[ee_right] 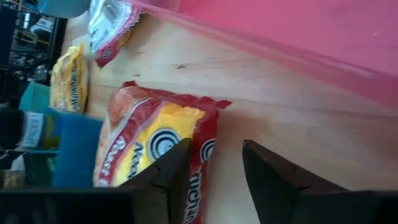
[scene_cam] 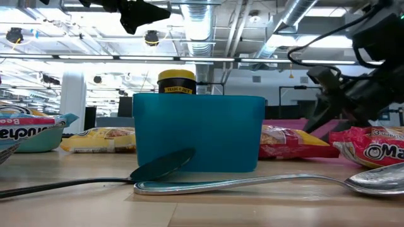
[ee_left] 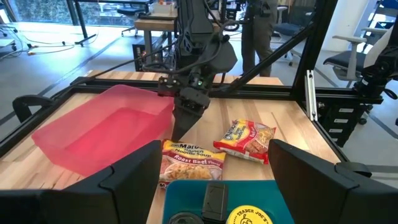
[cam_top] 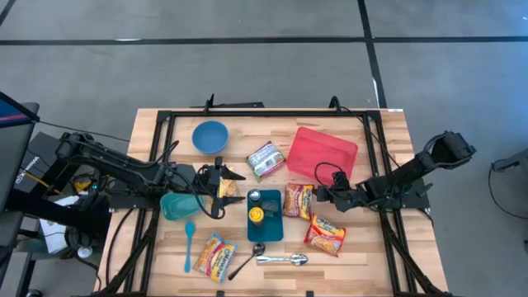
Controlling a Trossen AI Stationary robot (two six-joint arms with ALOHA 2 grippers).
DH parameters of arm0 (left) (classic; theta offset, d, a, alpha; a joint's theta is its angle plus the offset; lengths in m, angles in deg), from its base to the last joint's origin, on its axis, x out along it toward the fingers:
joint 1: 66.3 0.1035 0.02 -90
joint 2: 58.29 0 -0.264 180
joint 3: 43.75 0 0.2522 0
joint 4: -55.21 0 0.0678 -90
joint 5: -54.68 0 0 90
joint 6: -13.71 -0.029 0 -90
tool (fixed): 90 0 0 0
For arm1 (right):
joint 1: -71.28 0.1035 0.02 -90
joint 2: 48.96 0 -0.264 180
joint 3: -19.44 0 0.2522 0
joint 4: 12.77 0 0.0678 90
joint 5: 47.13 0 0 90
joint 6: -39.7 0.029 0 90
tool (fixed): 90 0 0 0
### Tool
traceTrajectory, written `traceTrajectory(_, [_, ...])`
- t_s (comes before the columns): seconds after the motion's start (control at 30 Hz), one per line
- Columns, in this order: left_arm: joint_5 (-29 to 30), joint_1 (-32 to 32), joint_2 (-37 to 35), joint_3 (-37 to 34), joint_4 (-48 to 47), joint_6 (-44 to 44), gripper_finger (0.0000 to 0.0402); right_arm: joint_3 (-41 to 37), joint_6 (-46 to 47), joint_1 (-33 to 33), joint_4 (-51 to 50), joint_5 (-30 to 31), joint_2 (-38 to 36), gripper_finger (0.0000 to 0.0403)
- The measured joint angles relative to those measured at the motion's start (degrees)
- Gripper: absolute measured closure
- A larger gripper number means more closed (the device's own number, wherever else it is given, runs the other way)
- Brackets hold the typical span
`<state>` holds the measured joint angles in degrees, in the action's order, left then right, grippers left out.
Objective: Pick & Place Food Item
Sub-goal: Put the red noodle pack into the red bin
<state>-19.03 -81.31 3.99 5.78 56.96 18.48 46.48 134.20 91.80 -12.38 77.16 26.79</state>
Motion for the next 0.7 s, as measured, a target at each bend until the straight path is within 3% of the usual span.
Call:
traceTrajectory(0.27, [0.00,-0.01,0.01,0.00,0.00,0.00,0.0112,0.04,-3.65,-0.51,6.50,0.27,1.95,0.0233])
traceTrajectory(0.7, [-0.02,-0.01,0.02,0.00,-0.02,-0.01,0.0112,0.04,-6.67,-3.07,7.30,-0.38,2.37,0.0231])
